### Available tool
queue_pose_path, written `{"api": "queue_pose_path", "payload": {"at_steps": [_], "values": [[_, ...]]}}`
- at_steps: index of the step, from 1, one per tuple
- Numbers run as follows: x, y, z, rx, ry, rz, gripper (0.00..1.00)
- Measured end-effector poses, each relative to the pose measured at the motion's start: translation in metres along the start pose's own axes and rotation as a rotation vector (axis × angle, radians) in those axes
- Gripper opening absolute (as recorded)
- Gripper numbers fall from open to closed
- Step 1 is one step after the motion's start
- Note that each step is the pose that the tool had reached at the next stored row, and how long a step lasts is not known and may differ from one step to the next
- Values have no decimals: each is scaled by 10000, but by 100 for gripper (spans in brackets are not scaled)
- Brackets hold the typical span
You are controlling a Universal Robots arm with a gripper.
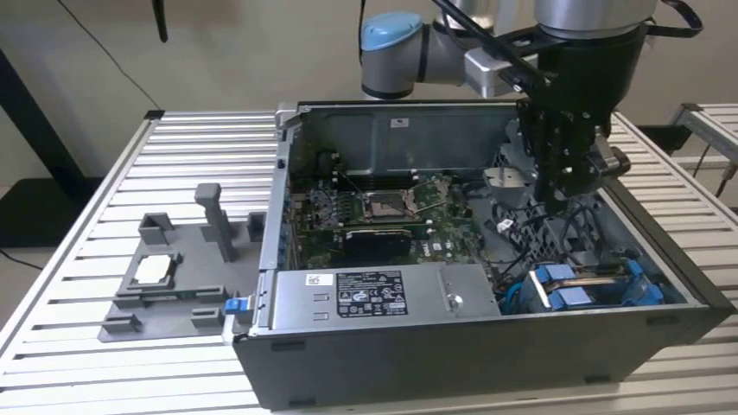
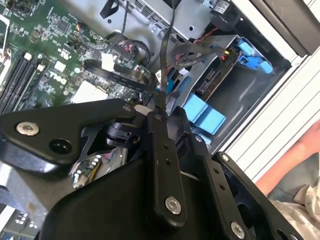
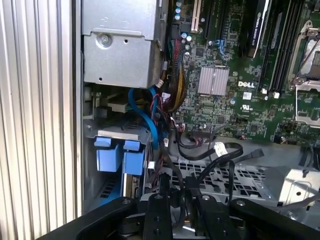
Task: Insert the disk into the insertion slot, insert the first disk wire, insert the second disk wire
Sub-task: 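Insert the second disk wire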
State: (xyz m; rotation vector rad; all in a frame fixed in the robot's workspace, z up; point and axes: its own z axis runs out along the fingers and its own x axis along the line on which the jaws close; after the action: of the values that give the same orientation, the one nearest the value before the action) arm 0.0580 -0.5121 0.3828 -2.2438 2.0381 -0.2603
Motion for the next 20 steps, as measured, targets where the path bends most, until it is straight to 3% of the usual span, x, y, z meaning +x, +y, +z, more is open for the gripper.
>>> {"api": "queue_pose_path", "payload": {"at_steps": [4,6,13,14,20], "values": [[-4,11,8,165,96,-104,27],[-6,17,10,219,116,-141,27],[-9,35,10,248,140,-159,25],[-10,35,10,247,141,-159,18],[0,37,11,247,147,-158,18]]}}
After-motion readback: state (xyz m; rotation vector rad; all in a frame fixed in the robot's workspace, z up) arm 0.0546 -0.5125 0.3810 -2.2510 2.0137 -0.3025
